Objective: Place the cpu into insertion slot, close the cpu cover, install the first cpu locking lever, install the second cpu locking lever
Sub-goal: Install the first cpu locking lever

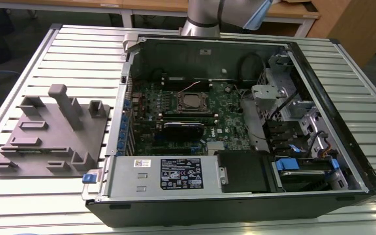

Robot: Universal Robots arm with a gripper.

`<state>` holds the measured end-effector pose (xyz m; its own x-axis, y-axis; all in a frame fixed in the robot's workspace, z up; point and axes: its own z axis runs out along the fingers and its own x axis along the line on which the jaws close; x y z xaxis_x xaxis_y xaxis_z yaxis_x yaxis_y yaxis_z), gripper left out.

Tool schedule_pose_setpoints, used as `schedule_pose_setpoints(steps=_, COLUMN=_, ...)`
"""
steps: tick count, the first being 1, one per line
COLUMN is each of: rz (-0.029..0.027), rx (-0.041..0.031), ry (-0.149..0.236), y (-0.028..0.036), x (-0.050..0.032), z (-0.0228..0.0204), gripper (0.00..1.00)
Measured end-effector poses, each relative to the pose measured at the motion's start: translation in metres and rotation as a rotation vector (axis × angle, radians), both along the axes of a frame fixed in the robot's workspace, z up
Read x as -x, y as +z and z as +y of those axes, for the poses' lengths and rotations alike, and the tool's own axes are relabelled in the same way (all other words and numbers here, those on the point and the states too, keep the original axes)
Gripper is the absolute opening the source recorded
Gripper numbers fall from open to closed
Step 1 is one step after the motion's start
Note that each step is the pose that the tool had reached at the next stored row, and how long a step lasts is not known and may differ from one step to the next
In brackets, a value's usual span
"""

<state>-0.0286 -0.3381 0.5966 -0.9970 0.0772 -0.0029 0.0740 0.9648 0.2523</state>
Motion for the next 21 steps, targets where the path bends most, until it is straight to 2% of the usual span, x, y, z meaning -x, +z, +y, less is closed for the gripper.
schedule_pose_setpoints(steps=21, rz=0.0, rx=0.0, ry=-0.003, y=0.0951, x=0.0, z=0.0, gripper=0.1)
